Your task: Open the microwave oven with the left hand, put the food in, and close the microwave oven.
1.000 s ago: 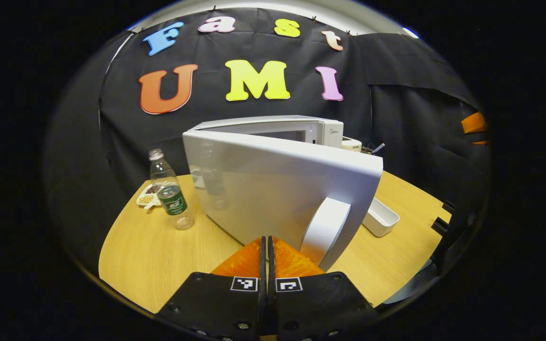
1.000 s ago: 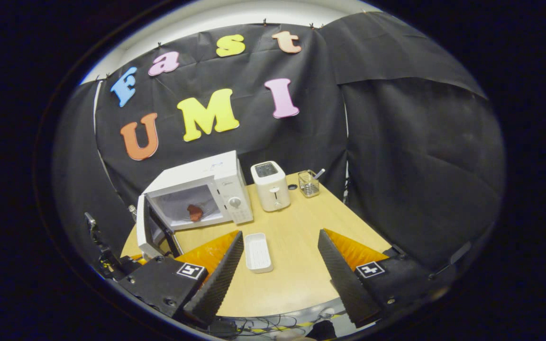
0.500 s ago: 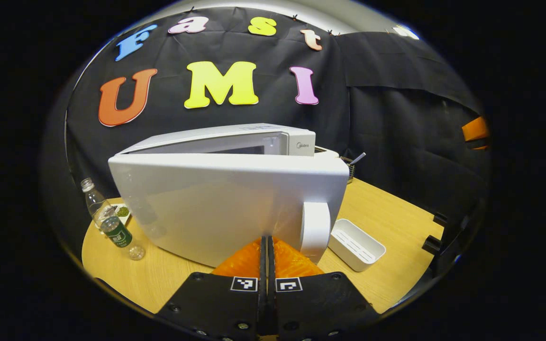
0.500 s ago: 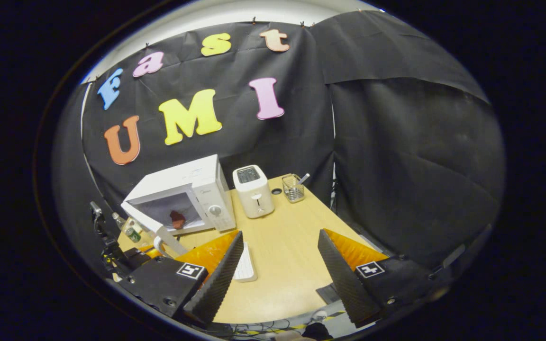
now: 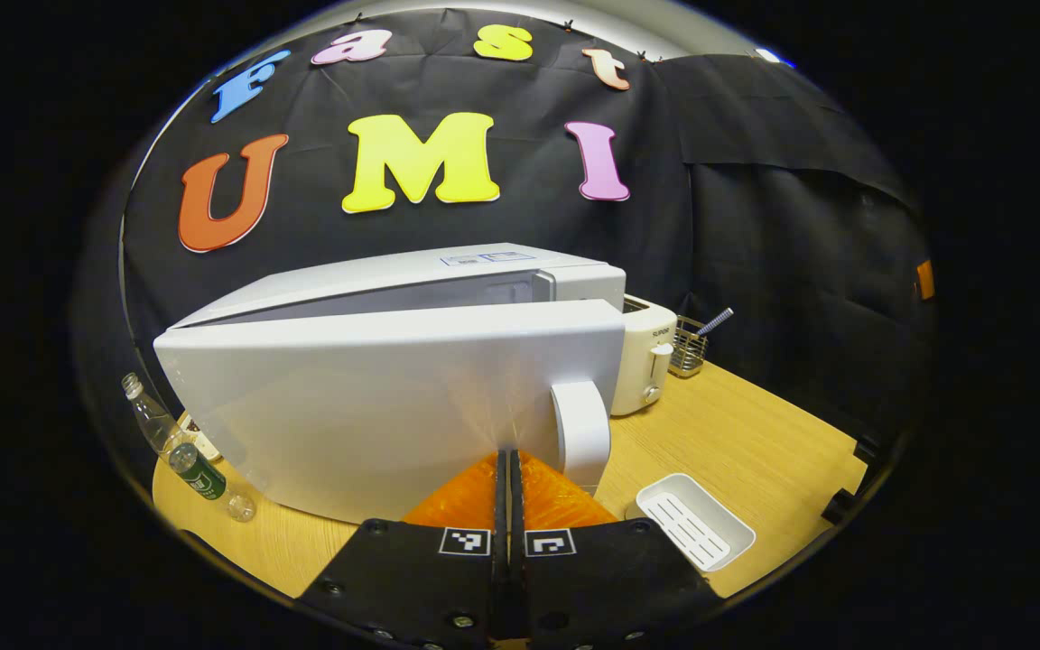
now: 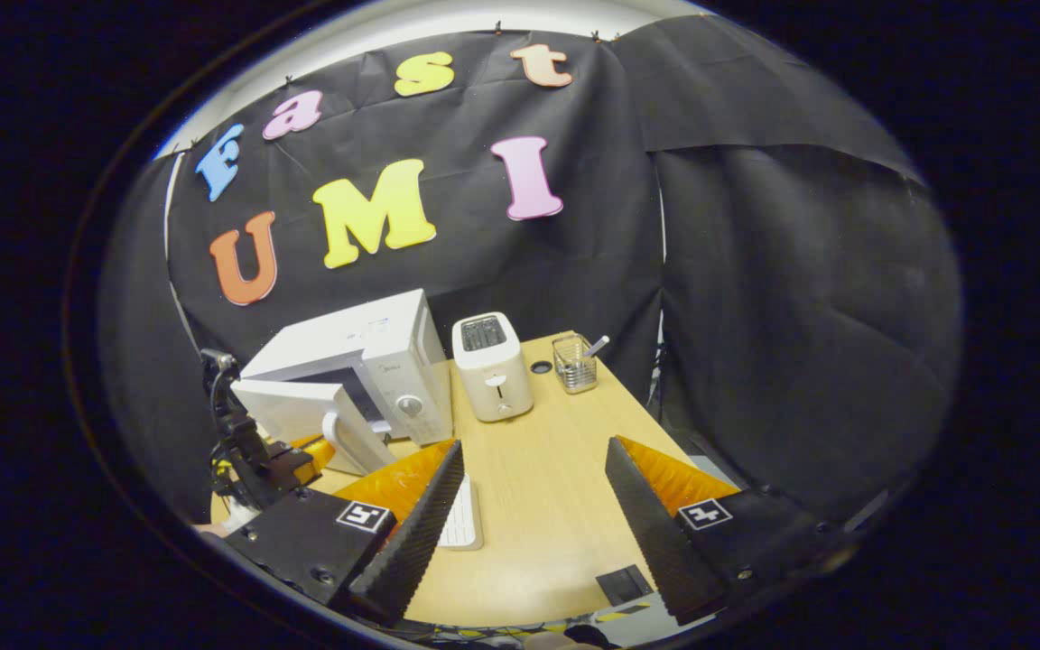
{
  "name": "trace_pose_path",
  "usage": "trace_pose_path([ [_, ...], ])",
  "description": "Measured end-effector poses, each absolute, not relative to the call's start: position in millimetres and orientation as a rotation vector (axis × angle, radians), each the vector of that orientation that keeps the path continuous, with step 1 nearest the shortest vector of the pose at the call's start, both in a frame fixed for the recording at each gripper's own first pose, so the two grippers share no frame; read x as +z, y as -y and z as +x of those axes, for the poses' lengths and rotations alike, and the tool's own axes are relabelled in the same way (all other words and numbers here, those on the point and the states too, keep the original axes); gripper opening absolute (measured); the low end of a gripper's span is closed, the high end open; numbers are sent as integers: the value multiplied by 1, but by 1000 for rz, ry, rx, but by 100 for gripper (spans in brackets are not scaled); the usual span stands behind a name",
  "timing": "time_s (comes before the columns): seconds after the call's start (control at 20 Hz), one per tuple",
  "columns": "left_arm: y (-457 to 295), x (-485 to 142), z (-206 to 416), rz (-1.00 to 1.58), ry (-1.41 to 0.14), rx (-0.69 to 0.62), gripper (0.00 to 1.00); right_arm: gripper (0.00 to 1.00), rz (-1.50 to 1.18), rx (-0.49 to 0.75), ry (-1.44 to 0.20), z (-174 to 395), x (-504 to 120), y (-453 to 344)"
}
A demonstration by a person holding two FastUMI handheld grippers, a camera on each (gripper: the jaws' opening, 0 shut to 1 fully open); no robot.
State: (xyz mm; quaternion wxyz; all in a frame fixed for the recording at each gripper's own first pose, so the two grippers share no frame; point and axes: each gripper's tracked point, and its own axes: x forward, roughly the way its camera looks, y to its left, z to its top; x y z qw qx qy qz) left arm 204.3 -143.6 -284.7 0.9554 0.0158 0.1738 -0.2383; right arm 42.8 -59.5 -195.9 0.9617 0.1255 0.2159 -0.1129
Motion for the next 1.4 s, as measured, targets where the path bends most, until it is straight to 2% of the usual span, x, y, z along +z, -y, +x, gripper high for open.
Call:
trace_pose_path([
  [0.3, 160, -279, 249, 7, -342, -407, 0, 100, 235, -177, -465, 63, -200, 85],
  [0.35, 162, -279, 255, 4, -341, -397, 0, 91, 234, -173, -468, 65, -201, 88],
  [0.4, 162, -278, 260, 3, -339, -388, 0, 100, 234, -169, -472, 67, -202, 91],
  [1.15, 159, -284, 270, -49, -377, -313, 0, 100, 227, -150, -481, 76, -202, 105],
  [1.2, 158, -284, 269, -45, -378, -307, 10, 100, 229, -148, -481, 76, -201, 105],
  [1.25, 153, -282, 268, -34, -371, -294, 0, 100, 229, -147, -481, 76, -201, 103],
  [1.4, 139, -278, 256, -12, -363, -269, 0, 100, 231, -142, -487, 75, -204, 102],
])
